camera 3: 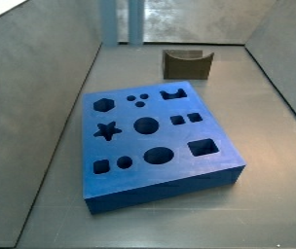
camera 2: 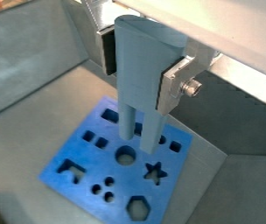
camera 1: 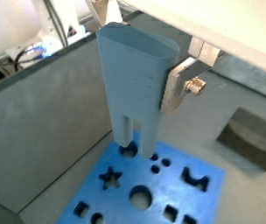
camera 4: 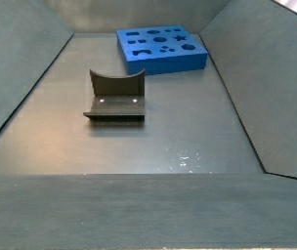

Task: Pick up the square-circle object. Move up. Move to above the board. Insert the square-circle object.
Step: Insert the square-circle object.

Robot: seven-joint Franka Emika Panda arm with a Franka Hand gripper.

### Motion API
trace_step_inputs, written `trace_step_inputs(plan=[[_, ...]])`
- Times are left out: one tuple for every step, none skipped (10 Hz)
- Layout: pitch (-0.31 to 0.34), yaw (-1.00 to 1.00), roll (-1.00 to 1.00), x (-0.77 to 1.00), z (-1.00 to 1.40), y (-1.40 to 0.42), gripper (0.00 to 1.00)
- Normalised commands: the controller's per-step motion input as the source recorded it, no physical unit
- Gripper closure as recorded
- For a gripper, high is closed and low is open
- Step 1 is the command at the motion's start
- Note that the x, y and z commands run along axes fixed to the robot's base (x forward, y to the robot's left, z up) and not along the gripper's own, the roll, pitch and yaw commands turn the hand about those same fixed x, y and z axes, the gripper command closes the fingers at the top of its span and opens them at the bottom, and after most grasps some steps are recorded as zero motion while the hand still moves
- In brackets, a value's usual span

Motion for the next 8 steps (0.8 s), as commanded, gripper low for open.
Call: trace_step_inputs(plan=[[-0.229, 0.09, 0.00, -0.33, -0.75, -0.41, 1.00], [-0.246, 0.17, 0.00, -0.18, -0.71, -0.53, 1.00], [-0.261, 0.27, 0.00, -0.05, -0.68, -0.74, 1.00], [-0.237, 0.27, 0.00, 0.00, -0.62, -0.83, 1.00], [-0.183, 0.25, 0.07, 0.00, -0.45, -0.80, 1.00], [-0.084, 0.24, 0.09, 0.05, -0.35, -0.80, 1.00], [-0.047, 0.19, 0.05, 0.04, -0.24, -0.61, 1.00], [0.000, 0.12, 0.10, 0.00, -0.05, -0.41, 1.00]])
